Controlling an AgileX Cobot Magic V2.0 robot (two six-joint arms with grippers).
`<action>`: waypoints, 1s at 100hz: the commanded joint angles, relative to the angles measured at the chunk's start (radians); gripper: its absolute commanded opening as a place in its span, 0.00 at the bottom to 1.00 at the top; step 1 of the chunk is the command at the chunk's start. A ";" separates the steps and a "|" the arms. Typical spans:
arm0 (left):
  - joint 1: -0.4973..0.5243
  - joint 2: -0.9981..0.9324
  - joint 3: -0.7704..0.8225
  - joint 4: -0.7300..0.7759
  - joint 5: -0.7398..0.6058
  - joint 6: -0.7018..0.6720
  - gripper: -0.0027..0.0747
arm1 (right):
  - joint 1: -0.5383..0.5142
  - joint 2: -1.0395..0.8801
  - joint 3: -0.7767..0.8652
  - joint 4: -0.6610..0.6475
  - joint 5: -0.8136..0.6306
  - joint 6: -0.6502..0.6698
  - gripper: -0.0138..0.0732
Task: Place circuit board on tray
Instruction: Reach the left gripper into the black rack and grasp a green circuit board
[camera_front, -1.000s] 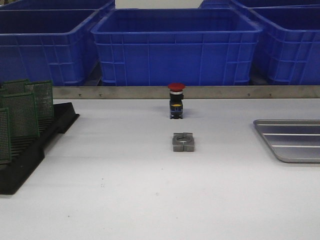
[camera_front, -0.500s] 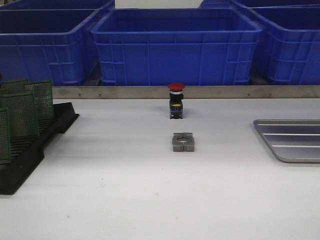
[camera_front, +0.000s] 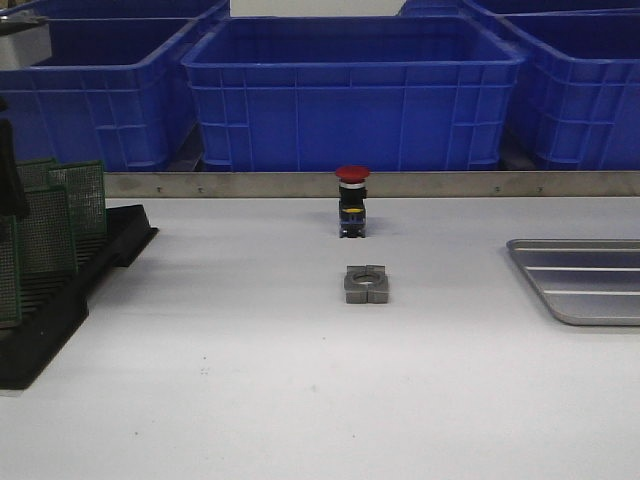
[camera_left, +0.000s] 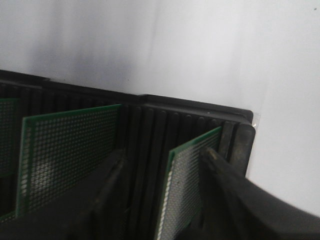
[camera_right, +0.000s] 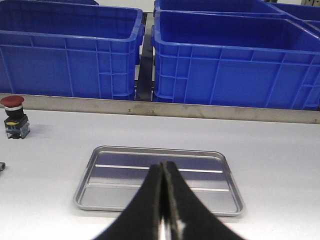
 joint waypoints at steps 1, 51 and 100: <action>-0.006 -0.029 -0.029 -0.046 0.029 -0.004 0.44 | -0.004 -0.025 -0.012 -0.009 -0.088 -0.001 0.03; -0.006 -0.013 -0.029 -0.051 0.035 -0.004 0.06 | -0.004 -0.025 -0.012 -0.009 -0.088 -0.001 0.03; -0.006 -0.013 -0.053 -0.051 0.073 -0.004 0.01 | -0.004 -0.025 -0.012 -0.009 -0.088 -0.001 0.03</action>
